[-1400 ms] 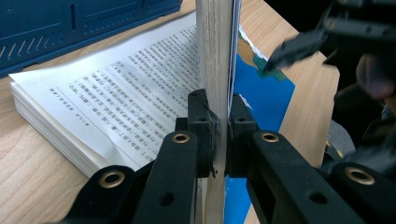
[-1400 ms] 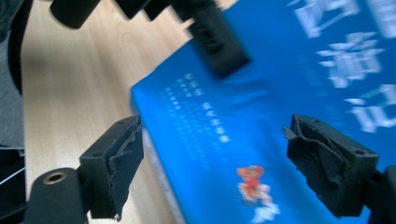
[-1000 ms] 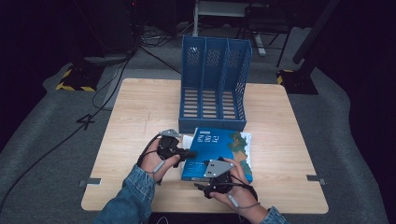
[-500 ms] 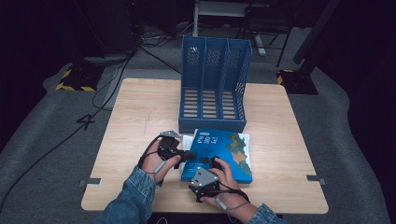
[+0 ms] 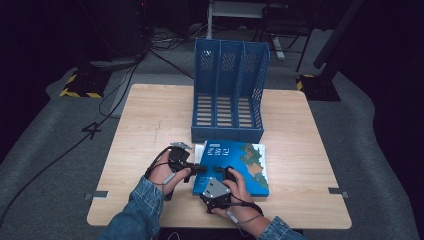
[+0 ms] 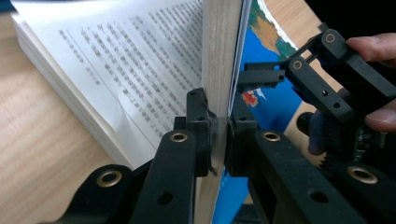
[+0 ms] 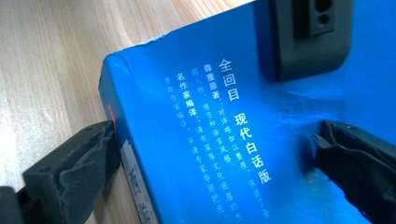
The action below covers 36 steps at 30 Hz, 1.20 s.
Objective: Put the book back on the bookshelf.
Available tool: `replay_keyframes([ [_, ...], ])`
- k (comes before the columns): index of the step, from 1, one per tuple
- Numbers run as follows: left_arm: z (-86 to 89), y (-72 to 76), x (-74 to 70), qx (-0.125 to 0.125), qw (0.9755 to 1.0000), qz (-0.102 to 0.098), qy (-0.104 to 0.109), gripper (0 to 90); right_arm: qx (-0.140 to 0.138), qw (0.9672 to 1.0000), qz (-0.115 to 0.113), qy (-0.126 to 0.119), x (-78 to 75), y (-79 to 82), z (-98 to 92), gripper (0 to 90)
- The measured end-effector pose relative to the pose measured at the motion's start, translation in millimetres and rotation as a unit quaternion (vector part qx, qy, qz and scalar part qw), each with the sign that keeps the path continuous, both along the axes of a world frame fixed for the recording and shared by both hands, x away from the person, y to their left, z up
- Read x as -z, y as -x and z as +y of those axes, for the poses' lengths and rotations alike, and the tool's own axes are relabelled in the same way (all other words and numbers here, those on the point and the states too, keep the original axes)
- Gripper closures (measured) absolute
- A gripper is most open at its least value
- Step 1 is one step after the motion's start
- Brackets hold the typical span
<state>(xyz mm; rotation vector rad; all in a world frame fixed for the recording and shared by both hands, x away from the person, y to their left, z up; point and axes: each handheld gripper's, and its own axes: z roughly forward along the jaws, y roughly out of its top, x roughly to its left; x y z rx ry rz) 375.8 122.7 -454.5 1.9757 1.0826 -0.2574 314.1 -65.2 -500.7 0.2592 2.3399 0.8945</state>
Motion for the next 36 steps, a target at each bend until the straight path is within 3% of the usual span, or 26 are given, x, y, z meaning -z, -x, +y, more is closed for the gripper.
replay_keyframes([
  [3,6.3,-0.8,4.5,0.001,0.9996,0.021,0.016,82.2,-0.003,1.0,-0.005,0.004,-0.2,0.6,0.5,0.0],
  [5,8.7,0.6,7.6,0.004,0.9995,0.029,0.014,81.4,-0.006,1.0,-0.001,-0.004,0.8,-0.3,-1.3,0.0],
  [6,9.6,2.4,9.0,0.006,0.9996,0.026,0.013,81.2,-0.007,0.9999,0.001,-0.008,1.3,-0.9,-2.2,0.1],
  [10,10.0,12.8,15.0,0.038,0.9988,-0.015,-0.028,81.2,-0.01,0.9998,0.012,-0.015,1.8,-3.0,-3.8,0.1],
  [11,10.9,14.0,16.8,0.039,0.9987,-0.019,-0.025,80.5,-0.009,0.9997,0.016,-0.016,1.7,-3.6,-3.7,0.1],
  [14,14.2,11.6,17.7,0.043,0.999,-0.004,-0.009,83.2,-0.008,0.9997,0.018,-0.018,1.7,-4.0,-3.2,0.0],
  [17,13.5,10.1,14.8,0.044,0.999,0.002,-0.01,84.1,-0.009,0.9998,0.011,-0.011,1.1,-2.9,-2.3,0.0],
  [18,13.5,10.1,14.8,0.044,0.999,0.002,-0.01,84.2,-0.012,0.9999,0.004,-0.005,0.5,-2.4,-2.0,0.0],
  [21,14.2,6.7,5.3,0.042,0.9989,0.013,0.018,84.4,-0.018,0.9995,-0.024,0.012,-2.9,0.8,-2.6,0.0],
  [22,14.2,6.7,5.3,0.042,0.9989,0.013,0.018,84.4,-0.018,0.9995,-0.024,0.012,-2.9,0.8,-2.6,0.0],
  [23,14.5,5.9,1.7,0.041,0.9986,0.015,0.029,84.4,-0.019,0.9989,-0.042,0.003,-8.2,3.0,-4.1,0.0],
  [28,13.1,1.7,-9.6,0.031,0.9972,0.029,0.062,84.4,-0.016,0.9984,-0.053,0.005,-19.4,3.3,-4.2,0.0],
  [31,10.9,-1.7,-14.5,0.029,0.9954,0.044,0.08,84.4,-0.009,0.9969,-0.074,0.024,-20.9,3.6,-3.1,0.0],
  [33,7.9,-4.4,-20.5,0.028,0.9951,0.041,0.086,84.3,0.005,0.9948,-0.096,0.035,-22.2,3.5,-2.7,0.0],
  [36,4.6,-5.6,-26.1,0.024,0.9943,0.041,0.095,84.2,0.023,0.9932,-0.111,0.028,-27.7,0.3,-4.4,0.0],
])
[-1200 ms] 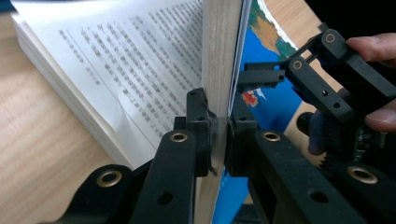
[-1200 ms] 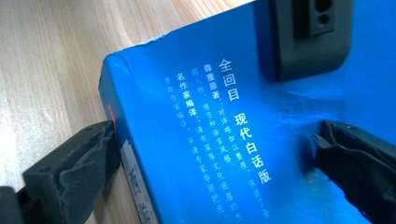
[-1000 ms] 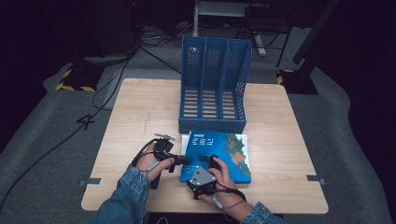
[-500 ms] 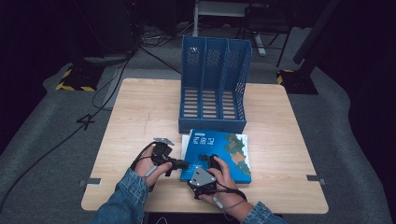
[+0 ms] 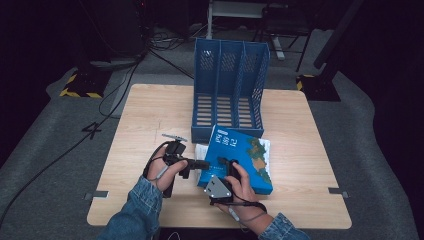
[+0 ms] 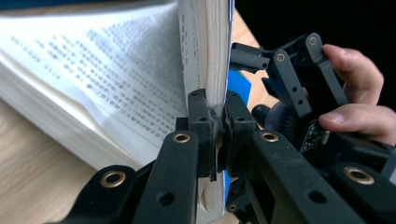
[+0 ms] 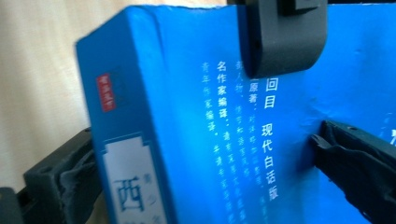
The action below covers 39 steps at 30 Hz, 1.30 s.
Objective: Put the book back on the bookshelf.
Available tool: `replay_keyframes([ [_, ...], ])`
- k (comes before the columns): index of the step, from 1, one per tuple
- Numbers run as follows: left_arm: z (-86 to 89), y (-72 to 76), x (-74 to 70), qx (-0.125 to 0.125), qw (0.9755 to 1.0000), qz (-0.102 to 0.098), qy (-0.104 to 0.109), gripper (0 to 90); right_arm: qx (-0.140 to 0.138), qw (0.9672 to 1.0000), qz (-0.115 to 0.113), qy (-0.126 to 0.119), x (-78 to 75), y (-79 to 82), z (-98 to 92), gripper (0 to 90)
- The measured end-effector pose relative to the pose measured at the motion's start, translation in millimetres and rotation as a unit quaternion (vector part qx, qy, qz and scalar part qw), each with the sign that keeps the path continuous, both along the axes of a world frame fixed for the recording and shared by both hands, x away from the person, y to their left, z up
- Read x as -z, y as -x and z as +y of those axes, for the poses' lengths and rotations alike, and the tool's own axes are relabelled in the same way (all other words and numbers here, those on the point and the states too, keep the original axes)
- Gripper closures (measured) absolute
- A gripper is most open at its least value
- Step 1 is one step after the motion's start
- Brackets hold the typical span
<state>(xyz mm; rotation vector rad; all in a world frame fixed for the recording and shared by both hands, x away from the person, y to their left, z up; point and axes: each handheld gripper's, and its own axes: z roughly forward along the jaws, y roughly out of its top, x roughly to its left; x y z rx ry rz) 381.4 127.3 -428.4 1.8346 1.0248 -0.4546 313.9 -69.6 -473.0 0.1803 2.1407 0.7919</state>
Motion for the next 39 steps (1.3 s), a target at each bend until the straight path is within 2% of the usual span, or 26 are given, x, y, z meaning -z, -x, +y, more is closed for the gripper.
replay_keyframes([
  [3,-0.7,-0.4,1.1,-0.006,0.9999,0.011,0.008,84.1,0.007,1.0,0.0,0.001,-3.2,-3.5,-0.4,0.0],
  [5,0.4,-1.6,2.6,-0.006,0.9999,0.011,0.002,84.1,0.007,0.9999,-0.001,0.009,-1.2,-5.6,1.4,0.0],
  [10,-0.6,-1.7,5.7,-0.012,0.9997,0.021,0.007,84.0,0.024,0.9983,-0.034,0.041,7.4,-10.4,5.9,0.0],
  [13,-0.3,-2.1,6.7,-0.016,0.9998,0.014,0.003,83.8,0.029,0.9986,-0.021,0.038,5.8,-13.9,6.0,0.4],
  [16,-0.5,-1.6,8.3,-0.021,0.9996,0.016,-0.002,83.1,0.025,0.9988,-0.012,0.04,5.6,-14.7,6.0,2.0],
  [20,-4.4,1.0,9.7,-0.032,0.9985,-0.01,-0.044,80.6,0.019,0.9987,0.033,0.034,6.6,-17.1,5.4,13.1],
  [21,-6.1,2.0,9.9,-0.036,0.998,-0.013,-0.051,80.3,0.023,0.9984,0.034,0.04,7.6,-17.4,6.1,13.9],
  [22,-8.9,3.1,11.2,-0.039,0.9963,-0.024,-0.072,79.4,0.016,0.9972,0.049,0.054,9.3,-18.0,6.2,17.1],
  [24,-9.1,3.4,11.7,-0.039,0.996,-0.025,-0.076,79.3,0.016,0.9965,0.056,0.059,10.0,-18.3,6.5,18.0],
  [25,-9.2,3.6,12.3,-0.041,0.9962,-0.022,-0.074,79.3,0.02,0.996,0.054,0.068,10.2,-17.4,7.1,20.6],
  [28,-7.7,3.1,13.8,-0.045,0.9968,-0.02,-0.063,79.1,0.022,0.9956,0.054,0.074,8.9,-16.0,7.6,24.2],
  [29,-6.8,2.7,14.0,-0.048,0.9966,-0.023,-0.063,77.1,0.024,0.9951,0.05,0.081,7.0,-13.0,8.2,33.1],
  [30,-5.6,2.1,14.3,-0.051,0.9966,-0.023,-0.061,77.1,0.024,0.9951,0.05,0.081,7.0,-13.0,8.2,33.1],
  [32,-3.9,0.6,15.6,-0.058,0.9966,-0.025,-0.054,72.0,0.019,0.9942,0.033,0.101,4.0,-11.4,8.9,42.1],
  [34,-3.6,0.4,16.9,-0.064,0.9964,-0.03,-0.047,64.0,0.026,0.9929,0.017,0.115,-0.5,-8.4,10.9,52.0],
  [39,-2.0,3.0,17.2,-0.076,0.9966,-0.027,-0.014,58.7,0.024,0.9924,0.012,0.12,-7.5,-7.6,9.4,55.0],
])
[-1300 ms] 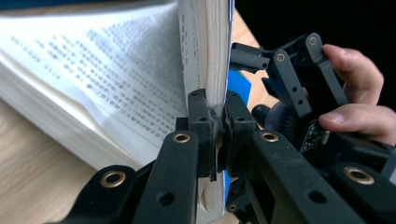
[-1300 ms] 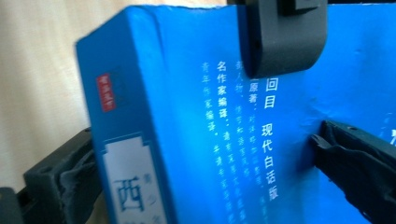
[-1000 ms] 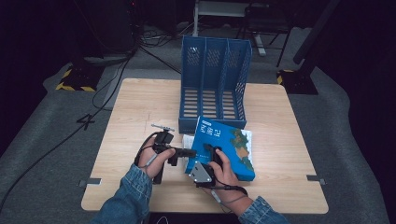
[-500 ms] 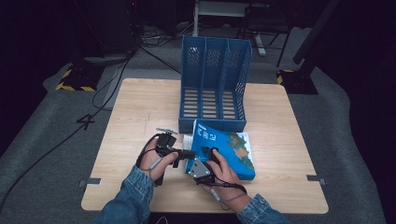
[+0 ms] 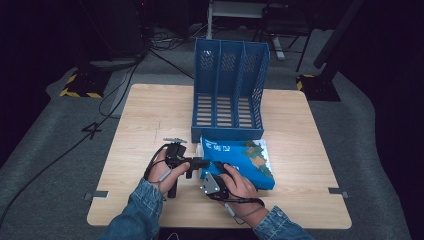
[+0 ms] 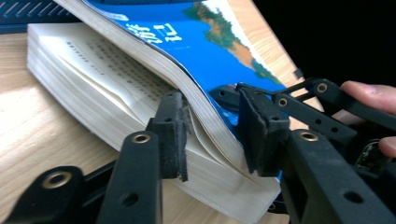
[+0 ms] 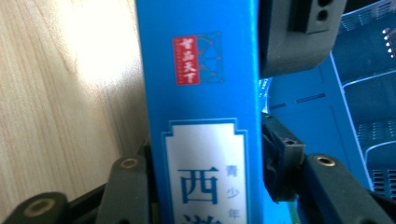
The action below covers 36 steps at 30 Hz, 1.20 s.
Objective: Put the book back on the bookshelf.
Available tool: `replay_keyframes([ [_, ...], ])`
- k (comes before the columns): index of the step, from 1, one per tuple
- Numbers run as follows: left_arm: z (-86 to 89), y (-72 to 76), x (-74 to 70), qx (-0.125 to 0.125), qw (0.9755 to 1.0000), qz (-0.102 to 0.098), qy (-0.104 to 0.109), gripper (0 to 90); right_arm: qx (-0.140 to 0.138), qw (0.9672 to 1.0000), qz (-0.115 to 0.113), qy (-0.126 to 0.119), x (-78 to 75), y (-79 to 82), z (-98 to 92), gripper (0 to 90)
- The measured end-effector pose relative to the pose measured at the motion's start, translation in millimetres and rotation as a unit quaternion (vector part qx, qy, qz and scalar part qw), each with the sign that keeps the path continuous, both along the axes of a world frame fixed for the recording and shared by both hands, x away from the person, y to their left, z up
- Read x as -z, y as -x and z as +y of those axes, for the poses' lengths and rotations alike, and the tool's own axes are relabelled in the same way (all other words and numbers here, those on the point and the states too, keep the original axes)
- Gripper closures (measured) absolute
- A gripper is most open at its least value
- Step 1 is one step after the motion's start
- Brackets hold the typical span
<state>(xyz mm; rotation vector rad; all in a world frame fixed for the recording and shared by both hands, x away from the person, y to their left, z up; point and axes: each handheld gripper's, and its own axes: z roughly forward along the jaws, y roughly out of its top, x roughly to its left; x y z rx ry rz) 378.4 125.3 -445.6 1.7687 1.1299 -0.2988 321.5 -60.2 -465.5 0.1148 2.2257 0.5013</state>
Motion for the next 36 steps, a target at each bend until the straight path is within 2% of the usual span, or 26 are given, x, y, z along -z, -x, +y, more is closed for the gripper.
replay_keyframes([
  [2,2.3,1.0,-1.2,0.002,0.9999,0.001,0.014,58.1,0.002,1.0,-0.002,-0.001,-1.4,0.8,-0.1,55.2],
  [5,7.5,2.7,-5.1,0.008,0.9998,-0.003,0.02,54.4,-0.003,1.0,0.0,-0.003,-6.9,3.6,-0.3,56.5],
  [6,10.7,4.3,-7.9,0.005,0.9997,-0.015,0.021,54.4,-0.003,1.0,0.0,-0.003,-6.9,3.6,-0.3,56.5],
  [7,16.1,5.9,-12.2,-0.002,0.9992,-0.037,0.015,53.2,-0.002,1.0,-0.002,-0.001,-8.7,3.9,-0.8,60.8],
  [9,27.0,7.3,-20.2,-0.014,0.9978,-0.065,0.007,54.3,-0.005,0.9999,0.012,-0.01,-13.1,1.8,-4.2,61.0],
  [10,31.0,7.1,-21.9,-0.021,0.9969,-0.075,0.007,51.4,-0.004,0.9995,0.023,-0.02,-18.7,-1.3,-6.7,61.2],
  [12,35.0,5.6,-20.1,-0.033,0.9947,-0.097,-0.004,51.2,-0.005,0.9992,0.03,-0.026,-21.5,-3.1,-7.1,61.2],
  [14,36.2,4.7,-15.5,-0.03,0.9927,-0.115,-0.02,49.3,0.002,0.9987,0.037,-0.036,-27.8,-6.0,-9.4,61.4],
  [17,38.0,3.4,-9.2,-0.027,0.9882,-0.145,-0.041,46.9,0.008,0.9971,0.049,-0.058,-39.0,-9.8,-14.9,61.5],
  [18,38.8,2.4,-6.1,-0.028,0.9865,-0.153,-0.05,46.0,0.008,0.9959,0.058,-0.069,-44.3,-10.9,-17.4,61.6],
  [21,43.0,-1.2,5.0,-0.038,0.9793,-0.17,-0.103,45.7,0.012,0.993,0.075,-0.09,-57.8,-13.2,-21.9,61.7],
  [24,47.7,-3.4,11.4,-0.036,0.9735,-0.178,-0.139,45.6,0.008,0.9883,0.097,-0.118,-69.1,-16.0,-26.3,61.7],
  [25,50.5,-3.7,14.6,-0.042,0.9721,-0.182,-0.142,45.6,0.005,0.9871,0.102,-0.123,-71.9,-17.2,-27.9,61.7],
  [27,54.5,-4.0,18.4,-0.044,0.9723,-0.179,-0.144,44.8,0.0,0.983,0.118,-0.141,-79.9,-20.8,-33.0,61.7],
  [29,59.3,-4.8,24.0,-0.045,0.9703,-0.179,-0.157,44.5,-0.003,0.98,0.125,-0.155,-86.7,-23.5,-37.9,61.7],
  [31,64.1,-6.4,29.5,-0.047,0.9697,-0.173,-0.166,44.5,-0.007,0.9767,0.135,-0.167,-93.4,-25.8,-43.6,61.7],
  [32,66.8,-7.6,31.9,-0.045,0.9653,-0.178,-0.186,44.4,-0.007,0.9744,0.14,-0.175,-96.5,-26.8,-46.6,61.7],
  [33,68.0,-8.1,33.1,-0.045,0.962,-0.184,-0.197,44.5,-0.009,0.9725,0.143,-0.184,-100.2,-28.0,-50.1,61.7],
  [35,71.2,-10.1,36.0,-0.045,0.9528,-0.199,-0.224,44.2,-0.011,0.9699,0.147,-0.194,-104.7,-29.4,-54.9,61.7],
  [36,72.9,-11.0,37.3,-0.043,0.9499,-0.202,-0.235,44.0,-0.014,0.9683,0.15,-0.199,-107.0,-30.7,-57.8,61.7],
])
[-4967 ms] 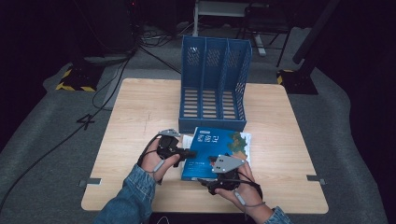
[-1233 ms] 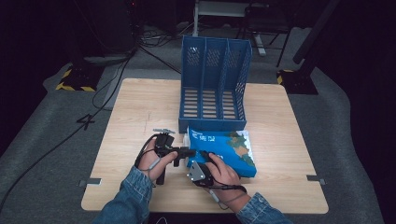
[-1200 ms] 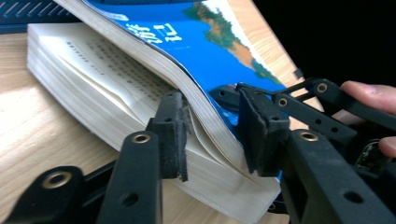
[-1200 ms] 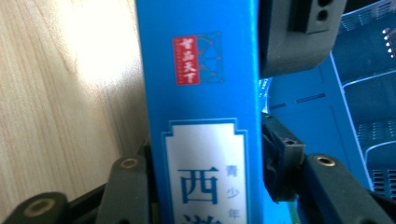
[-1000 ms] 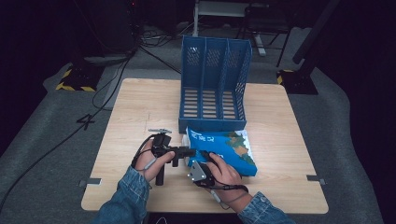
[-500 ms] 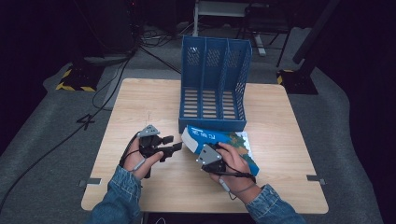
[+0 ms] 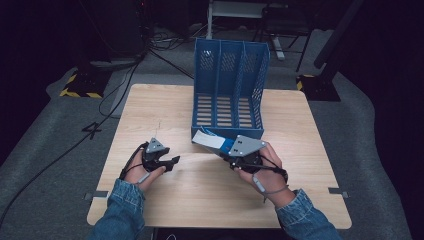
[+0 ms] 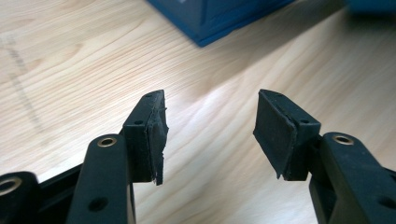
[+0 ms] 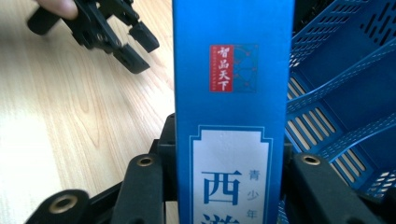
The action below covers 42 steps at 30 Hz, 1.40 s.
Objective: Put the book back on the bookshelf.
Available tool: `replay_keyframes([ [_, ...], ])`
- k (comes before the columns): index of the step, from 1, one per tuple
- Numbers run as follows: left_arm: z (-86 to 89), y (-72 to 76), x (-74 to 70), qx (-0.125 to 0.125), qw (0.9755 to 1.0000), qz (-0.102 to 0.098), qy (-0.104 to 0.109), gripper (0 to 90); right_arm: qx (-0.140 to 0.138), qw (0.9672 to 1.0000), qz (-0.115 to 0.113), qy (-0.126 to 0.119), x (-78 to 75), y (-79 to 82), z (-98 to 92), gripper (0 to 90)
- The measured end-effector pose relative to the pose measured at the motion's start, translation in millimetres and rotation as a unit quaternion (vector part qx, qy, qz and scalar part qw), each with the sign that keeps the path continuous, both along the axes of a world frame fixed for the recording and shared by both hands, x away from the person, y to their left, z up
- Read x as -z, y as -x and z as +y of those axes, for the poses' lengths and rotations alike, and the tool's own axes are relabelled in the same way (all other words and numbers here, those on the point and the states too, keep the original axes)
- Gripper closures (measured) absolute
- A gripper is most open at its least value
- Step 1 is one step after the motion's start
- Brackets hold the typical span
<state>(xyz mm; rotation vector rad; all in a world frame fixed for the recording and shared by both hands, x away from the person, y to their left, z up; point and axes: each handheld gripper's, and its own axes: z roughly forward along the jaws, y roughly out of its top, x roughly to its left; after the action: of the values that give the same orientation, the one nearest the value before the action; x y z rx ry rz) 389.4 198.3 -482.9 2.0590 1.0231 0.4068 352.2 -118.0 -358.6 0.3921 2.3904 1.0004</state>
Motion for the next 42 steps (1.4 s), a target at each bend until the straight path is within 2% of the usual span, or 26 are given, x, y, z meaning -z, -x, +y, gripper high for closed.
replay_keyframes([
  [3,3.6,-2.1,2.1,0.001,1.0,0.002,-0.003,43.1,-0.008,0.9995,0.017,-0.024,-6.2,-5.1,-11.0,61.7],
  [5,5.2,-3.2,4.3,-0.002,1.0,0.007,0.003,42.4,-0.016,0.9986,0.029,-0.042,-10.2,-9.2,-19.9,61.7],
  [7,7.3,-4.4,5.7,-0.002,0.9999,0.01,-0.003,42.0,-0.024,0.9975,0.036,-0.056,-13.0,-12.2,-27.6,61.7],
  [12,9.9,-7.7,10.7,-0.001,0.9996,0.016,-0.024,41.3,-0.043,0.9935,0.052,-0.091,-20.5,-19.8,-49.9,61.8],
  [15,9.6,-8.0,13.3,-0.002,0.9993,0.023,-0.03,40.6,-0.057,0.9917,0.056,-0.101,-23.7,-22.4,-59.7,61.7],
  [17,10.4,-8.8,14.1,0.001,0.9988,0.017,-0.046,39.8,-0.065,0.9897,0.064,-0.11,-25.5,-25.1,-68.1,61.7],
  [18,10.4,-8.8,14.1,0.001,0.9988,0.017,-0.046,39.6,-0.065,0.9897,0.064,-0.11,-25.5,-25.1,-68.1,61.7],
  [22,12.7,-10.1,17.2,-0.004,0.9982,0.024,-0.055,38.2,-0.072,0.9845,0.081,-0.138,-26.1,-28.3,-82.5,61.7],
  [23,13.3,-10.5,18.6,-0.006,0.9985,0.024,-0.048,37.1,-0.071,0.9838,0.083,-0.143,-26.3,-28.6,-84.8,61.8],
  [28,16.2,-10.2,19.9,-0.009,0.9987,0.02,-0.046,34.0,-0.06,0.9795,0.094,-0.168,-30.1,-29.6,-94.2,61.9],
  [31,17.7,-9.5,20.5,-0.017,0.9989,0.021,-0.039,33.3,-0.067,0.9748,0.099,-0.188,-33.3,-32.6,-100.3,61.8],
  [36,18.4,-9.9,20.8,-0.022,0.9987,0.024,-0.039,30.8,-0.067,0.9665,0.111,-0.222,-37.4,-38.7,-107.0,61.8],
  [42,18.5,-10.2,20.7,-0.025,0.9986,0.025,-0.039,29.0,-0.062,0.9652,0.101,-0.233,-53.3,-44.8,-106.7,61.8],
])
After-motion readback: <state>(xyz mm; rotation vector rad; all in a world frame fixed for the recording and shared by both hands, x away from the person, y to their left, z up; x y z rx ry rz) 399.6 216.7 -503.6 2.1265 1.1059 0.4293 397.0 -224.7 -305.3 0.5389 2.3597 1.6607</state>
